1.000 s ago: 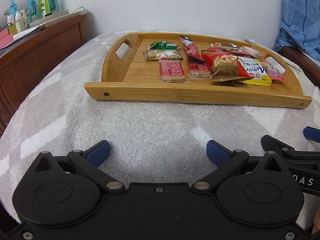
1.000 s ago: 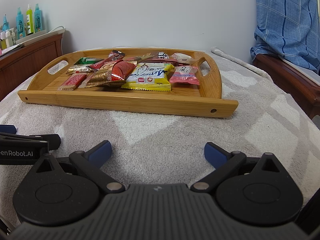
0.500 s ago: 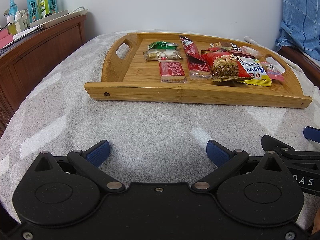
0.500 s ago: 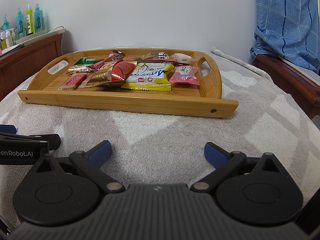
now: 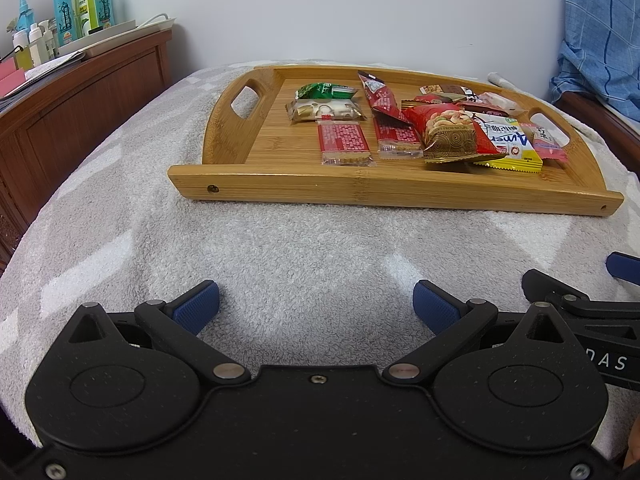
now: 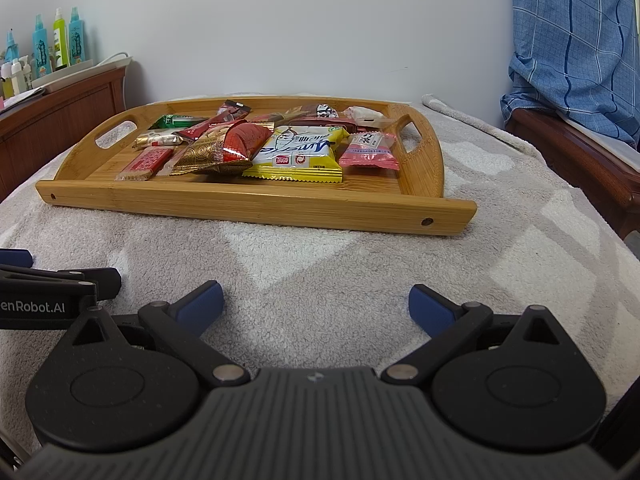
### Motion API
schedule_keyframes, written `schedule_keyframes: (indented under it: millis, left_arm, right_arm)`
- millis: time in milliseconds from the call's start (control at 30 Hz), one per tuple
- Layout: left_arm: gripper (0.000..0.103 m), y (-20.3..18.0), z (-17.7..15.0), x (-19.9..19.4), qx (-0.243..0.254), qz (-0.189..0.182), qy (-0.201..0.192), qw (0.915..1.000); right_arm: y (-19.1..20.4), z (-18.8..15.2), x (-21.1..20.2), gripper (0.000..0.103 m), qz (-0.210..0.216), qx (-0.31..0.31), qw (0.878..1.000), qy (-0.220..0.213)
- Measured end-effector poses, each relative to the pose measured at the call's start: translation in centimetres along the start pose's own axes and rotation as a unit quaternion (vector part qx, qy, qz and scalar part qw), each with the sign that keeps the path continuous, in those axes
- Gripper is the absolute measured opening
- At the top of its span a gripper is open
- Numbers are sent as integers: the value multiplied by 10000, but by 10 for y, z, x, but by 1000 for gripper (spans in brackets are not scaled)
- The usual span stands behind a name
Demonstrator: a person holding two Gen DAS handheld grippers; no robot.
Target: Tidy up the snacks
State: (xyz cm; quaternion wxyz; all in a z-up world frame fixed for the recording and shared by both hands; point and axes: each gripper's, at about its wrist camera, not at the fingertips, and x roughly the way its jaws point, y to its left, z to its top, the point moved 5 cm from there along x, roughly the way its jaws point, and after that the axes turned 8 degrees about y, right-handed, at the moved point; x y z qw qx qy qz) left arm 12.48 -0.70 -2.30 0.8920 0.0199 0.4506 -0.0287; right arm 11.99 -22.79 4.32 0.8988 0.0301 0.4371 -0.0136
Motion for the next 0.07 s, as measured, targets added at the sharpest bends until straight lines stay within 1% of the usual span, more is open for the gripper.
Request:
schedule_keyframes:
  millis: [67]
  left_arm:
    - [103, 0, 0, 0, -1, 1, -3, 10000]
  right_arm:
    - [0, 0, 0, 103, 1, 0, 10000, -2]
